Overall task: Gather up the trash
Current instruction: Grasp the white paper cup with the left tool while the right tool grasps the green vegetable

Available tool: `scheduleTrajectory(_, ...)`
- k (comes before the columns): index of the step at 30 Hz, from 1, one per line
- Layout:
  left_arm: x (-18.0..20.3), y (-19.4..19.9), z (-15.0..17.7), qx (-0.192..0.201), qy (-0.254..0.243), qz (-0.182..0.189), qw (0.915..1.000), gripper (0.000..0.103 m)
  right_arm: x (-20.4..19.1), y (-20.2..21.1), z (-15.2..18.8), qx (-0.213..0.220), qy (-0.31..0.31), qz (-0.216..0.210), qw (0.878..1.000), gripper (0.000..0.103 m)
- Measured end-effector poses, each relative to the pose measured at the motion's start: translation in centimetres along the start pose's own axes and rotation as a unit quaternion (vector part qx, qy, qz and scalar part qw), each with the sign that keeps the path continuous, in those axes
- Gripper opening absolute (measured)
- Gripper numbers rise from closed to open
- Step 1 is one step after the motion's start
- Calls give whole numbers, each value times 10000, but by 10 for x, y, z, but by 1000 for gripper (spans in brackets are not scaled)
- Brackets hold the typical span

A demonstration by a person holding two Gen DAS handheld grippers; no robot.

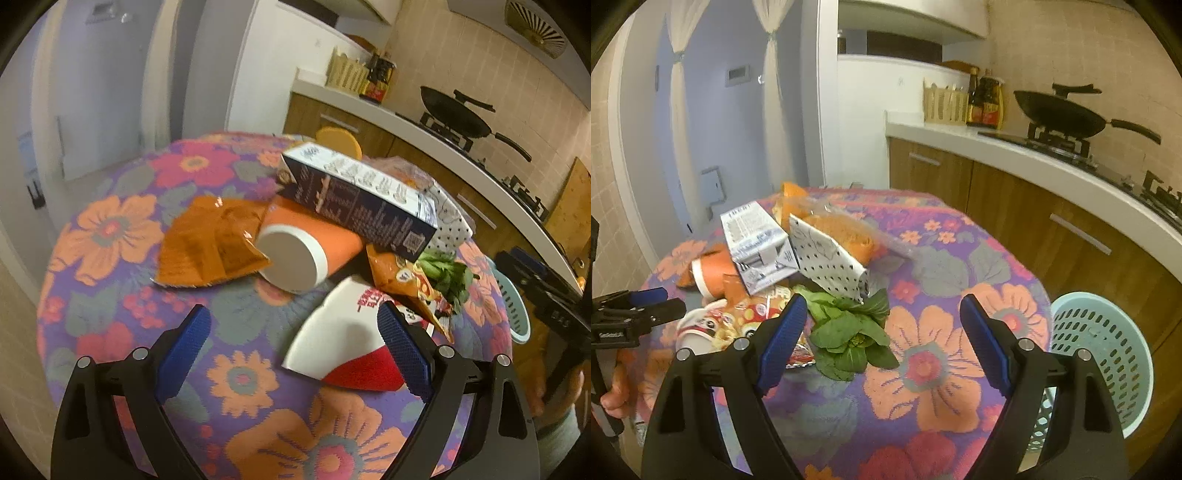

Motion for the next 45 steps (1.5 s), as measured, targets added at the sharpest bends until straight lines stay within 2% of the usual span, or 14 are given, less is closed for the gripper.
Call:
scheduleTrajectory(8, 1, -6, 3, -132, 60, 80, 9999, 88, -5, -30, 3, -378, -9, -123, 9992, 79)
scheduleTrajectory(22, 25, -2, 8, -251, 51, 813, 9964, 88, -4, -43, 6, -714, -30, -170, 9973, 79)
scheduleTrajectory(28, 47, -2, 14, -332, -220, 997, 9942, 86, -3, -47, 8, -827, -93, -251, 9962, 79)
scheduleTrajectory(35, 61, -3, 22, -453, -308, 1199, 9913, 75, 0, -51, 12, -947, -179, -370, 9947, 79)
scheduleTrajectory(40, 71, -3, 27, -531, -340, 1303, 9895, 60, -4, -55, 13, -1046, -90, -412, 9936, 79)
scheduleTrajectory(41, 73, -3, 28, -549, -357, 1316, 9891, 58, -5, -55, 13, -1064, -73, -431, 9934, 78)
scheduleTrajectory(44, 79, 2, 31, -550, -391, 1487, 9866, 38, -8, -60, 16, -1205, -52, -489, 9915, 69)
scheduleTrajectory(45, 82, 4, 31, -529, -420, 1473, 9868, 36, -9, -62, 17, -1264, -65, -515, 9906, 64)
Point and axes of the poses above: each gripper's, at about its wrist camera, not at the fingertips, and y roughly against the way its jaws point, x to its right, z to its underside, the point moved 6 cm from there along -y, roughly the way its jaws point
